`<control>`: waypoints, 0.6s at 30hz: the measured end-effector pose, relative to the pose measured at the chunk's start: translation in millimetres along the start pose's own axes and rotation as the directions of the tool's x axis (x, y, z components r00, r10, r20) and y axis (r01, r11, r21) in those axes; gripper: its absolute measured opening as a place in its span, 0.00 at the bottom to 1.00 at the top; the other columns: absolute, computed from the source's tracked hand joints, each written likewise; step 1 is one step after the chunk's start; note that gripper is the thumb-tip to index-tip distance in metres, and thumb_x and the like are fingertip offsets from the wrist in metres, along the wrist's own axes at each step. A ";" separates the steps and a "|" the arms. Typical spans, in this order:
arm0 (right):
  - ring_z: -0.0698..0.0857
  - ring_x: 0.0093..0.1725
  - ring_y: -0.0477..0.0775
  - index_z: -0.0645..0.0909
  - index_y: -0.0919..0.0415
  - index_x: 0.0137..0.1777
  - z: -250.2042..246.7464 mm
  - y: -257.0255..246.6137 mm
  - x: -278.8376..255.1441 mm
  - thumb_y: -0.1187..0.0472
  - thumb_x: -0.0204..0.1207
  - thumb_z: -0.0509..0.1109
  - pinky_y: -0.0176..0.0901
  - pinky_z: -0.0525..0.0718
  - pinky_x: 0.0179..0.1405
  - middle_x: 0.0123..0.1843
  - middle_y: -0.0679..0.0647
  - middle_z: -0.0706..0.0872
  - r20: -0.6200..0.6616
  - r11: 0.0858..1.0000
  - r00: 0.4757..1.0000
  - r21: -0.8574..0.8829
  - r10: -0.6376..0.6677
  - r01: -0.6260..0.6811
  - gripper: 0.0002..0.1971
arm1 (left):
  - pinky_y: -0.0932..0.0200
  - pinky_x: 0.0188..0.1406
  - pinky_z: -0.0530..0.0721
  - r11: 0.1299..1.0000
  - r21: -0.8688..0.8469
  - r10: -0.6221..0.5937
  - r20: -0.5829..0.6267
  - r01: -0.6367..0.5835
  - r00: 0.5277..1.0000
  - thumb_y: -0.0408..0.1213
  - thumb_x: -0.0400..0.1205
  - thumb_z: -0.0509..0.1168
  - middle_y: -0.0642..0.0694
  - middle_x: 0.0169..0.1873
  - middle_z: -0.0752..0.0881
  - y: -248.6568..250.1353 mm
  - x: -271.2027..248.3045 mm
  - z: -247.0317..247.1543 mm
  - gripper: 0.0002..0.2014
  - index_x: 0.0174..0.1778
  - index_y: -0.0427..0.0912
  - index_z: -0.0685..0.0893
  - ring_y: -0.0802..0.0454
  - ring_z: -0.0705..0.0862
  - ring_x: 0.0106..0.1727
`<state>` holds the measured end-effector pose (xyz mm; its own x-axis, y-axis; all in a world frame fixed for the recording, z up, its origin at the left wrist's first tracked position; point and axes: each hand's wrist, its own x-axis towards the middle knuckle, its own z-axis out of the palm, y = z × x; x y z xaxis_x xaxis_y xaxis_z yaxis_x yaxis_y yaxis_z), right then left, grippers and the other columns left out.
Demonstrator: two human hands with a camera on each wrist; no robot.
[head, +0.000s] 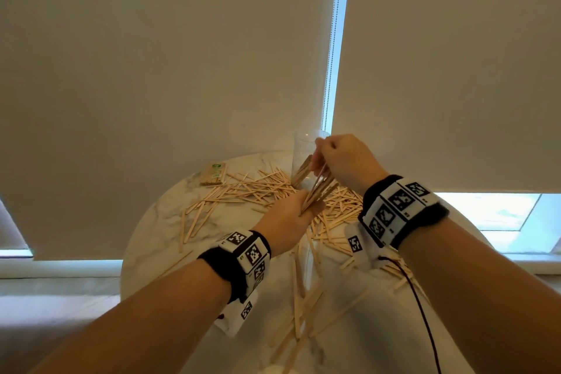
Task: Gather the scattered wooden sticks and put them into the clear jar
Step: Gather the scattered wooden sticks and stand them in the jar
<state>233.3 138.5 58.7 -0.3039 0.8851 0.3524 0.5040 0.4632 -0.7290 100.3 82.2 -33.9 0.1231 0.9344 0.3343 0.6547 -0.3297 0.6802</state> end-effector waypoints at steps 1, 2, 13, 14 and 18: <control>0.89 0.35 0.47 0.87 0.60 0.41 1.4 3.5 -0.2 0.51 0.88 0.58 0.43 0.85 0.41 0.34 0.49 0.91 0.023 0.999 1.000 -0.045 -0.007 0.008 0.21 | 0.57 0.32 0.71 1.000 -0.017 -0.005 -0.003 0.005 1.000 0.53 0.88 0.59 0.57 0.29 0.78 -0.8 -1.1 1.2 0.10 0.45 0.53 0.77 0.58 0.74 0.29; 0.89 0.36 0.47 0.86 0.58 0.43 3.5 6.8 -0.6 0.53 0.88 0.59 0.42 0.83 0.40 0.35 0.48 0.91 0.046 0.996 0.999 -0.083 -0.014 0.017 0.17 | 0.56 0.32 0.71 1.000 -0.031 -0.006 0.003 0.007 1.000 0.51 0.88 0.59 0.56 0.28 0.77 -0.9 -1.3 1.3 0.10 0.45 0.52 0.78 0.58 0.73 0.28; 0.85 0.32 0.48 0.86 0.55 0.43 18.7 7.7 -27.7 0.41 0.87 0.51 0.48 0.88 0.42 0.33 0.51 0.87 0.466 0.716 0.885 -0.610 -0.022 0.339 0.27 | 0.56 0.45 0.80 0.977 0.071 -0.206 0.112 0.199 0.972 0.52 0.69 0.81 0.54 0.49 0.84 -12.4 6.0 -26.7 0.26 0.55 0.50 0.76 0.55 0.82 0.49; 0.86 0.37 0.48 0.86 0.55 0.49 20.1 6.1 -30.3 0.42 0.86 0.53 0.50 0.89 0.48 0.39 0.51 0.89 0.518 0.717 0.856 -0.597 0.000 0.361 0.24 | 0.54 0.47 0.81 0.973 0.145 -0.201 0.141 0.180 0.969 0.49 0.70 0.80 0.53 0.50 0.84 -12.6 6.6 -28.7 0.25 0.55 0.50 0.74 0.53 0.82 0.50; 0.85 0.54 0.53 0.77 0.54 0.72 34.4 4.8 -38.8 0.45 0.80 0.64 0.50 0.85 0.60 0.60 0.52 0.87 0.632 0.690 0.770 -0.594 0.083 0.414 0.24 | 0.53 0.50 0.84 0.927 0.371 -0.152 0.220 0.062 0.963 0.38 0.76 0.75 0.48 0.51 0.85 -1.5 11.0 -32.2 0.23 0.62 0.47 0.72 0.48 0.85 0.50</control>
<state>219.6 104.9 21.4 -0.7035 0.6924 -0.1601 0.7024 0.7118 -0.0080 76.6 88.6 -10.2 0.1831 0.9803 0.0747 0.8908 -0.1975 0.4092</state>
